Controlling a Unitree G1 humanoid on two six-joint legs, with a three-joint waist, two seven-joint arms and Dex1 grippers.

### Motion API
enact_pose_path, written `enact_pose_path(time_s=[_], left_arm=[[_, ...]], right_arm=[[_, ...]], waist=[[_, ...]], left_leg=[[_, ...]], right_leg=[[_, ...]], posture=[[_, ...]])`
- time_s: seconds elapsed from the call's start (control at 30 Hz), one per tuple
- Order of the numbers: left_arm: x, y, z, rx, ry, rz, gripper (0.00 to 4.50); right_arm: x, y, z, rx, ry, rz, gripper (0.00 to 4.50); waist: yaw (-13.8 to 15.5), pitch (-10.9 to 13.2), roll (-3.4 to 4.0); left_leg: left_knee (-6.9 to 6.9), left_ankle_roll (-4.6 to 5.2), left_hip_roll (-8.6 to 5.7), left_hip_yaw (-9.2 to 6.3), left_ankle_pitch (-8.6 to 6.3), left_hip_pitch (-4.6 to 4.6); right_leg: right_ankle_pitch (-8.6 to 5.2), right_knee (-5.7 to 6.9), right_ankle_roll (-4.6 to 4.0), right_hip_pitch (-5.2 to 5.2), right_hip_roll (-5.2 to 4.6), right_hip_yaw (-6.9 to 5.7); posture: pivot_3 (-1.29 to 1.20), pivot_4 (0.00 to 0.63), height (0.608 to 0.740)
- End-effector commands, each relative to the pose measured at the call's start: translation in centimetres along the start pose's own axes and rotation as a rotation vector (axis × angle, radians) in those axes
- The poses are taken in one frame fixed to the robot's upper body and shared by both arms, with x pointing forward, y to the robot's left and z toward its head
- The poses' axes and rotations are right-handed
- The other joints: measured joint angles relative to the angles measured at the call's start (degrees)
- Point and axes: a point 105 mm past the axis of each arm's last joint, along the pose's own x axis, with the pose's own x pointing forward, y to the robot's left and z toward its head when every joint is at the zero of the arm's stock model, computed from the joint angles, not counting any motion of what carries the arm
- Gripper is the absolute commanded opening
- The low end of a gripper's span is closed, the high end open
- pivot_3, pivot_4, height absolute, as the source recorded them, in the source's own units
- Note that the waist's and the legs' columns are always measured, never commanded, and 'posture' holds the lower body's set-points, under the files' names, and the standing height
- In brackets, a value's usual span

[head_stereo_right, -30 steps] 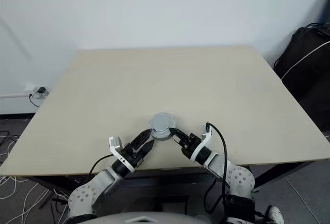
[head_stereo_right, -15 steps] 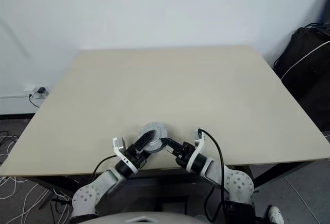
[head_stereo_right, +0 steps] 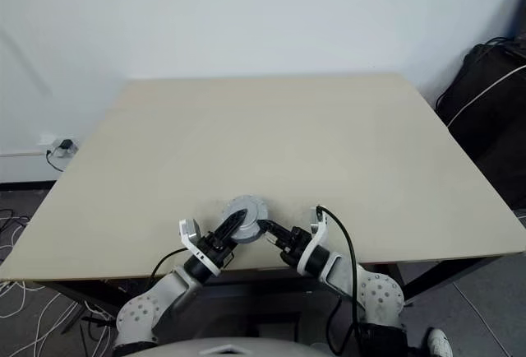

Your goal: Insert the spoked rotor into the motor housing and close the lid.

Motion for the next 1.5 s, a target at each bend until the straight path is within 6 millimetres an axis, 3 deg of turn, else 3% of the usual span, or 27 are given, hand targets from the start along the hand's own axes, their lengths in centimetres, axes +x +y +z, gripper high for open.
enact_pose_path(time_s=[0.03, 0.13, 0.47, 0.7, 1.0, 1.5], left_arm=[[1.0, -0.8, -1.1, -0.039, -0.013, -0.048, 2.14], [1.0, -0.7, -1.2, -0.04, -0.014, -0.049, 2.14], [0.9, -0.8, -0.7, -0.019, -0.031, -0.042, 2.13], [0.9, -1.3, 0.8, 0.031, -0.065, -0.035, 2.13], [1.8, -2.5, 3.4, 0.152, -0.123, -0.016, 2.13], [6.4, -3.9, 8.3, 0.329, -0.271, 0.023, 2.13]], right_arm=[[0.1, 1.5, 0.9, -0.113, -0.03, 0.024, 1.25], [0.1, 1.3, 0.9, -0.125, -0.034, 0.014, 1.25], [-0.3, 1.4, 0.7, -0.217, -0.017, -0.023, 4.5], [-0.6, 1.6, 0.5, -0.424, 0.003, -0.072, 4.5], [-0.7, 2.4, 1.5, -0.902, -0.148, -0.154, 4.5], [-0.5, -0.1, 2.3, -1.12, -0.187, -0.306, 4.5]], waist=[[0.0, 0.0, -0.01], [0.0, 0.0, -0.01], [0.2, -0.1, -0.01], [0.4, -0.1, -0.06], [1.5, -0.2, -0.21], [2.2, -0.3, -0.54]], left_leg=[[0.01, 0.0, 0.0, 0.0, 0.0, 0.0], [0.02, 0.0, 0.0, 0.0, 0.0, 0.0], [0.04, 0.0, 0.01, 0.02, 0.0, 0.01], [0.11, 0.02, 0.0, 0.08, -0.01, 0.01], [0.27, -0.05, -0.01, 0.19, 0.03, 0.02], [0.46, -0.28, 0.0, 0.31, 0.17, 0.04]], right_leg=[[0.0, 0.0, 0.0, 0.0, 0.0, 0.0], [0.01, 0.01, 0.0, 0.01, 0.0, 0.0], [0.01, 0.02, 0.02, 0.03, 0.0, 0.01], [0.03, 0.02, 0.05, 0.04, 0.0, 0.0], [0.0, 0.03, 0.33, 0.08, 0.02, -0.01], [0.25, 0.12, 0.1, 0.1, 0.13, 0.05]], posture=[[0.0, 0.0, 0.74], [0.0, 0.0, 0.74], [0.0, 0.0, 0.74], [0.0, 0.0, 0.74], [0.0, 0.0, 0.74], [0.0, 0.0, 0.74]])
